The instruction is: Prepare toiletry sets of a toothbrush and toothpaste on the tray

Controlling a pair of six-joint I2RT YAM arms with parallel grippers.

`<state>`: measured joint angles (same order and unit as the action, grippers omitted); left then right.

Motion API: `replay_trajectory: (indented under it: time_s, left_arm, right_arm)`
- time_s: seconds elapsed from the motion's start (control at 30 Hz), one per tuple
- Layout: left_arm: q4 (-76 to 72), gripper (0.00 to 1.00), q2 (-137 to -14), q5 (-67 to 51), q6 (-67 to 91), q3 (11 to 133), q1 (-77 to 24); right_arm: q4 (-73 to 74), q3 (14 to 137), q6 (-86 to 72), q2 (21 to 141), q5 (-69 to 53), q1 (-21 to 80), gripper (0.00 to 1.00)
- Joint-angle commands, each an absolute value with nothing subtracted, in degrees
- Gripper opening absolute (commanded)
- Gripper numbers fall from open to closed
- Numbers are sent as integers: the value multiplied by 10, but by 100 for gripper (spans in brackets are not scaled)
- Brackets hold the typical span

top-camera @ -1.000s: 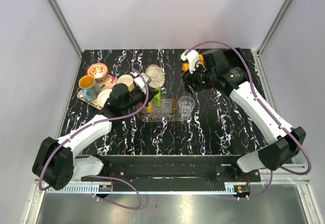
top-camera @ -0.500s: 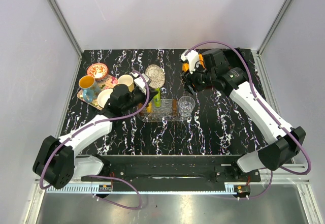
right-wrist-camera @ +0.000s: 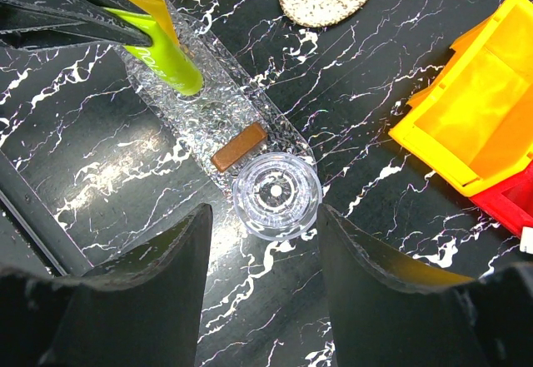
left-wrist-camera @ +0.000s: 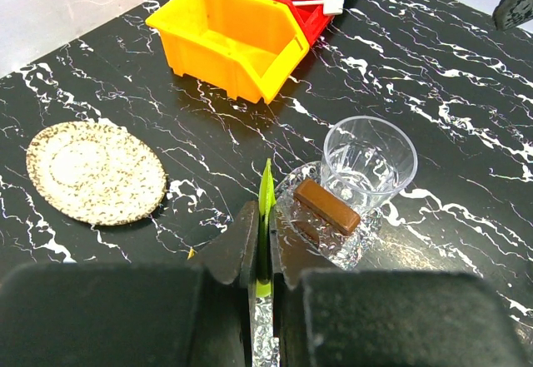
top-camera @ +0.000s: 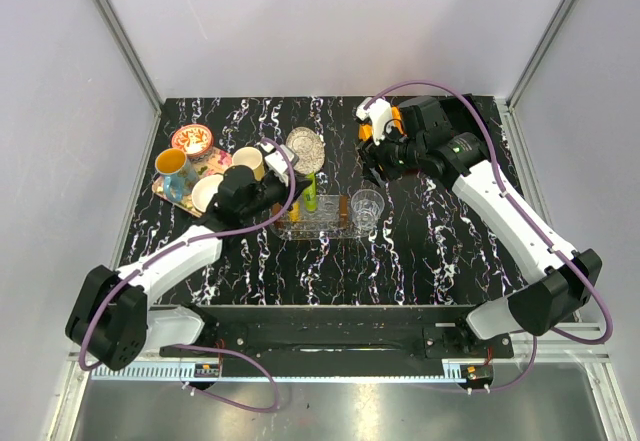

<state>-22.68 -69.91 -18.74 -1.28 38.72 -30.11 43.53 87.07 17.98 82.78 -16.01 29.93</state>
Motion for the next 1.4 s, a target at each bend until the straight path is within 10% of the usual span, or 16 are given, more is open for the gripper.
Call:
replay_trajectory:
  time_s: [0.0, 1.37]
  left_arm:
    - [-278, 0, -702, -184, -18, 388, -299]
    - [-330, 0, -753, -197, -9, 369, -287]
  right_arm:
    - [415, 874, 178, 819, -169, 295, 58]
    - [406, 861, 178, 827, -170, 294, 58]
